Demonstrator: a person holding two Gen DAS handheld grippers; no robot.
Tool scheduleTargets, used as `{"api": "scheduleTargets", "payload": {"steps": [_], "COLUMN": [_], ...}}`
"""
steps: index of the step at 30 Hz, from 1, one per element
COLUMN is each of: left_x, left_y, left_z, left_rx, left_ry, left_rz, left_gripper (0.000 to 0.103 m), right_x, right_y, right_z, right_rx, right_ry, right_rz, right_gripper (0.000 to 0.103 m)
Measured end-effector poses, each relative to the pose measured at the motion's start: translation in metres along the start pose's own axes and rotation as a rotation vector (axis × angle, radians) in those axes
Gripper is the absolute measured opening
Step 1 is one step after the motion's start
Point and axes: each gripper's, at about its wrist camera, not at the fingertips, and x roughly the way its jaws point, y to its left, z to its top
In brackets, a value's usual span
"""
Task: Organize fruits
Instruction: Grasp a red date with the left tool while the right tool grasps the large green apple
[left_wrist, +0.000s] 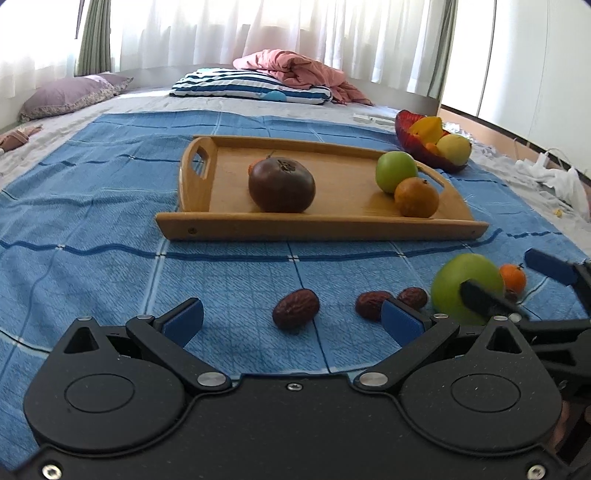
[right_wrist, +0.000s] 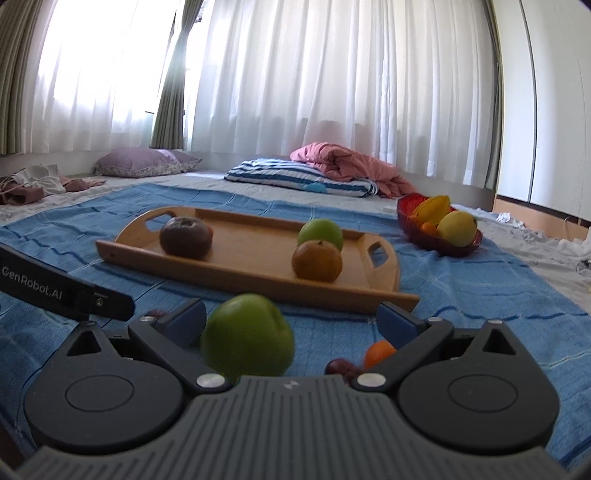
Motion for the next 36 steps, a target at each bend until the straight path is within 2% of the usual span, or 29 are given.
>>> {"api": "scheduleTargets", "payload": {"steps": [4,7,10,12,18,27,32,36], "left_x": [0.000,0.000,-0.001,-0.001,-0.001,0.000,0.000,-0.004], "left_y": [-0.002,-0.004,-0.006,-0.009,-0.014,-0.016,-0.015,-0.012], "left_z": [-0.003,-0.004,-0.005,-0.005,-0.003,-0.001,-0.001,-0.003], "left_rx": [0.001,0.007,0.021,0.029,0.049,0.047,0.038,0.001], "left_ry": [-0.003,-0.003,0.006,0.016,0.014,-0.001,-0.004,-0.022], "left_rz": [0.006,0.003,-0.008,-0.019,-0.026,-0.019,-0.014,-0.016], "left_gripper": [0.102,0.097,0.087,0.070,0.051,0.046,0.045,0.045], "right_x": [0.000,0.001,0.000,0.000,0.000,0.001,0.002,0.005], "right_y": [0.004,0.006,0.007,0.007,0.009,0.017,0.019,0.012], "right_z": [-0.004,-0.006,-0.008,-0.009,-0.011,-0.012,-0.013,-0.014], "right_rx": [0.002,0.004,0.012,0.019,0.035,0.026,0.019,0.083], "right_ry": [0.019,0.027,0.034,0.039,0.045,0.054,0.049,0.071], "right_rz": [0.012,0.018,0.031,0.042,0.084,0.147,0.110,0.097], "right_gripper": [0.103,0.103,0.103,0.103,0.103,0.095,0.086,0.077]}}
